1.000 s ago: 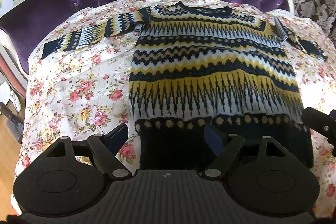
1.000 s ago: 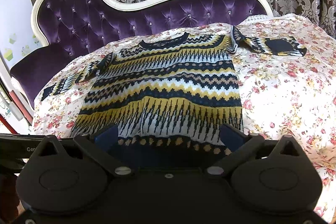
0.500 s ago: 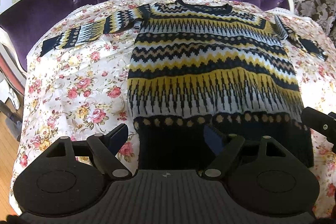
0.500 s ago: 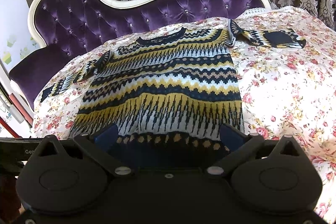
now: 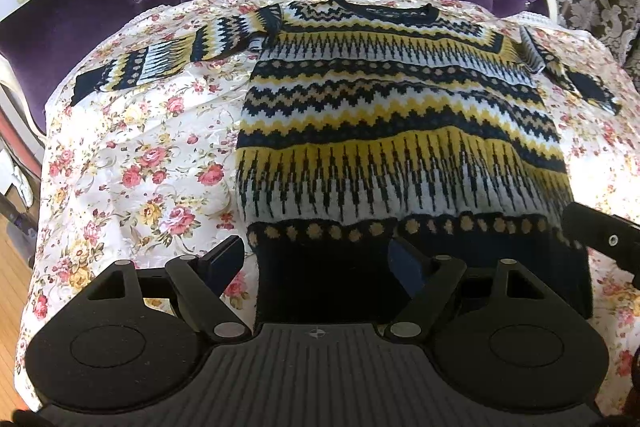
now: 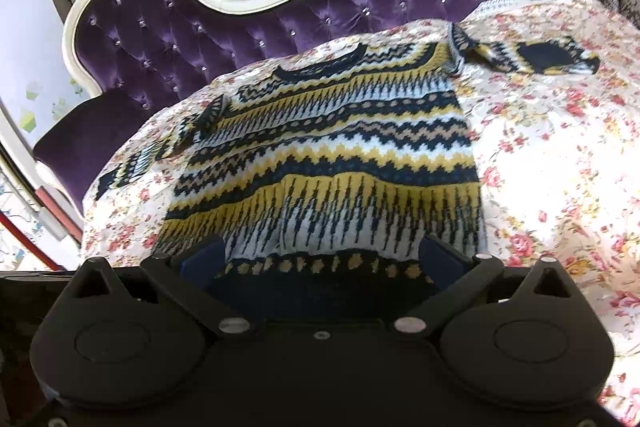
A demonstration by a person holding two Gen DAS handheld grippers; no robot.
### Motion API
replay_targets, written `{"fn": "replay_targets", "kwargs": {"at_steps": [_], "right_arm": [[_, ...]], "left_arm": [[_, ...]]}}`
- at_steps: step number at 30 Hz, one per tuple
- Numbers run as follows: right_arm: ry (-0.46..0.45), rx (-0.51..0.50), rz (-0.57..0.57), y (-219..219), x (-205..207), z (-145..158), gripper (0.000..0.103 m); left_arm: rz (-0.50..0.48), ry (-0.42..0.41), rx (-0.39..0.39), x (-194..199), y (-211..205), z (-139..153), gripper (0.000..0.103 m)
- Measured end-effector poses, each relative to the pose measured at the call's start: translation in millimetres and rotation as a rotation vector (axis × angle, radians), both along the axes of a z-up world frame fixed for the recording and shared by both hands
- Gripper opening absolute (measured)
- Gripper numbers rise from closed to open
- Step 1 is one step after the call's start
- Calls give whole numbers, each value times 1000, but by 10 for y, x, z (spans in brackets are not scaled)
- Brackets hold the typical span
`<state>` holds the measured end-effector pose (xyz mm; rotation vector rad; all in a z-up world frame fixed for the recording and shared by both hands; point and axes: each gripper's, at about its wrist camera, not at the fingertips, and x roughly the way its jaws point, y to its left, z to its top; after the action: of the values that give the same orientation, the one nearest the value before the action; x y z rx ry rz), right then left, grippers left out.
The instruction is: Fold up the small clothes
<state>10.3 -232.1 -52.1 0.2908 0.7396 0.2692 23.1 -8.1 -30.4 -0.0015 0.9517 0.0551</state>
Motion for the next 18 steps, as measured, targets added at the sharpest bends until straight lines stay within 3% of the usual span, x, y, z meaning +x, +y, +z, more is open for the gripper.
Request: {"fn": "replay_targets", "kwargs": {"at_steps": [13, 18], "right_arm": [[30, 12, 48, 8, 163, 13, 102], [57, 81, 102, -81, 320, 100, 102]], "left_arm": [[-27, 64, -69, 133, 47, -27, 78], [-54, 63, -112, 232, 110, 123, 78]]}}
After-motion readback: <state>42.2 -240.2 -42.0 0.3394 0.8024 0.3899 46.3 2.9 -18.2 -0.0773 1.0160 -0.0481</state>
